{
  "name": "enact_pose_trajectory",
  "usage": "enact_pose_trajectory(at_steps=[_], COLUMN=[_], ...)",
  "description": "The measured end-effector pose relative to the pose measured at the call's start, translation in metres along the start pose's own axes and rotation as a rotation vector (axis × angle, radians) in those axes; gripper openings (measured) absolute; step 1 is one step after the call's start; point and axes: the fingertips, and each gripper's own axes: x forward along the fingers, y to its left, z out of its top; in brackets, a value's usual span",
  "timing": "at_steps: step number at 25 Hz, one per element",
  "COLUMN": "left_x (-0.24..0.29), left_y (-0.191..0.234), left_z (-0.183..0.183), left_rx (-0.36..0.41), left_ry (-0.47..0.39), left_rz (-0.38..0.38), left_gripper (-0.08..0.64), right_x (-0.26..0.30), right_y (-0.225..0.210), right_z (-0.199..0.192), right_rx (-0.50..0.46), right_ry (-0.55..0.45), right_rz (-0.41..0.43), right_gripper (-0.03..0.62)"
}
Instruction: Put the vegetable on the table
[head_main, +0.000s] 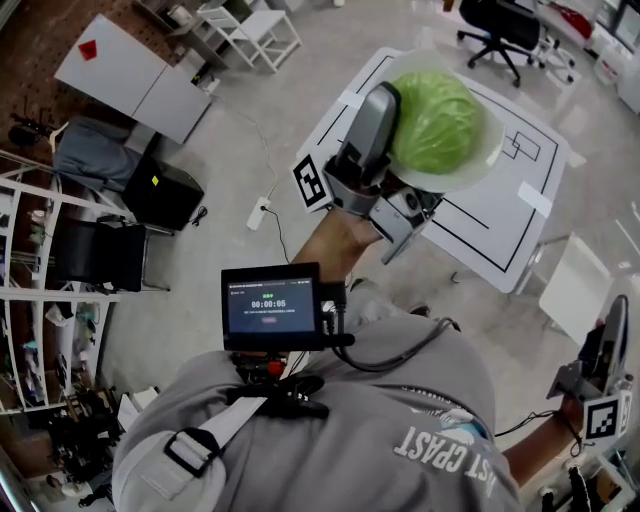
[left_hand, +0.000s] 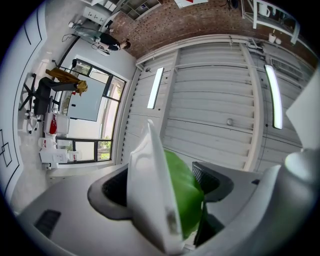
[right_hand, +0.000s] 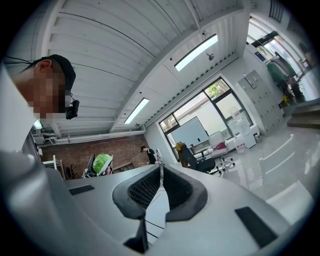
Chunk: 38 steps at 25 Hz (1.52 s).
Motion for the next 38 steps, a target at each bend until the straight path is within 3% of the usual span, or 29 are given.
enact_pose_trajectory(at_steps=[9,14,27,33,38], left_x=[-0.014,-0.012,-0.021,-0.041,-0.049], left_y=[0.019,0.049,0.075,0.095,0.101], left_z=[0.017,0.069,0.180,0.192,0.198], left_rx=[-0.038,-0.074,-0.109,-0.124,-0.131], left_ry=[0.017,0.025,0.084,0.102,0.090], left_rz=[0.029,0.036,0.052,0.061,0.073], left_gripper=[0.377,0.377,0.377,0.377,0.377], right_x=[0.012,0.053,0.126,0.136,0.147], right_y=[0.007,0.021,0.086,0.091,0.096], right_z=[-0.012,-0.012,-0.026,-0.051,-0.048], right_rx=[0.011,-0.004,-0.020,-0.022,-0.037], right_ry=[-0.024,-0.036,-0.067,-0.046,-0.031], right_rz=[-0.017,-0.077,-0.176,-0.200,-0.193], right_gripper=[0.008,0.009,0.009,0.009,0.009])
